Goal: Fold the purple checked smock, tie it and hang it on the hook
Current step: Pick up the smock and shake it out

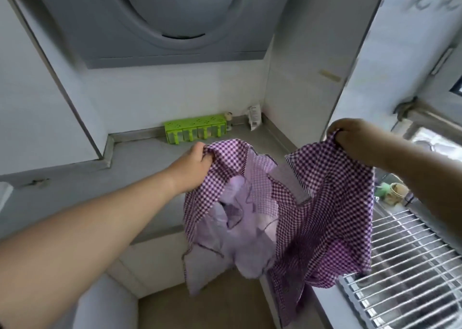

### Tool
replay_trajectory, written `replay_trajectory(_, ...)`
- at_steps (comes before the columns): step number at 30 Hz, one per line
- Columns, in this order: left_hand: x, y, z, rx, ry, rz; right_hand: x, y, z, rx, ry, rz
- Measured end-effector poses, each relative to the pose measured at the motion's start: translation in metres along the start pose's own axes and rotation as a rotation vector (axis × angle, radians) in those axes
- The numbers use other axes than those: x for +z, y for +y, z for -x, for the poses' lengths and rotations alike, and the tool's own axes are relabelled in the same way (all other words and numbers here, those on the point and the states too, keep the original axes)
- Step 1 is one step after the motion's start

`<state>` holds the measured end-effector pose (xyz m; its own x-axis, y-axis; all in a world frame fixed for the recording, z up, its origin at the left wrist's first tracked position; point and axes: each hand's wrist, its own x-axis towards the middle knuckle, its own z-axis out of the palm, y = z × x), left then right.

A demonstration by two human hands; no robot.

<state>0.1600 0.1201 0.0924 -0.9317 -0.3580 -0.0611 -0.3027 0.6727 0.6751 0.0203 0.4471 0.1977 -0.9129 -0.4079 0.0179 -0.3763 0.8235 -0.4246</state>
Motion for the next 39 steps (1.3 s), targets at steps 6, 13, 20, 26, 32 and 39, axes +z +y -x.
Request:
replay_trajectory(6, -0.039, 0.017, 0.024, 0.251, -0.176, -0.397, 0.025, 0.030, -0.005, 0.019, -0.108, 0.218)
replay_trajectory(13, -0.046, 0.008, 0.024, 0.096, -0.014, -0.127, 0.046, 0.029, 0.003, -0.056, -0.186, 0.180)
replay_trajectory(20, -0.038, 0.020, 0.035, -0.175, -0.184, 0.551, 0.066, 0.009, 0.006, -0.064, -0.077, -0.111)
replay_trajectory(26, -0.021, 0.043, 0.038, -0.064, -0.177, 0.496, 0.083, -0.033, 0.037, -0.158, -0.374, -0.337)
replay_trajectory(32, -0.016, 0.067, 0.046, 0.123, -0.349, 0.111, 0.095, -0.066, 0.042, -0.348, -0.350, -0.129)
replay_trajectory(39, -0.034, 0.054, 0.046, 0.120, -0.405, -0.028, 0.088, -0.070, 0.039, -0.380, -0.341, -0.014)
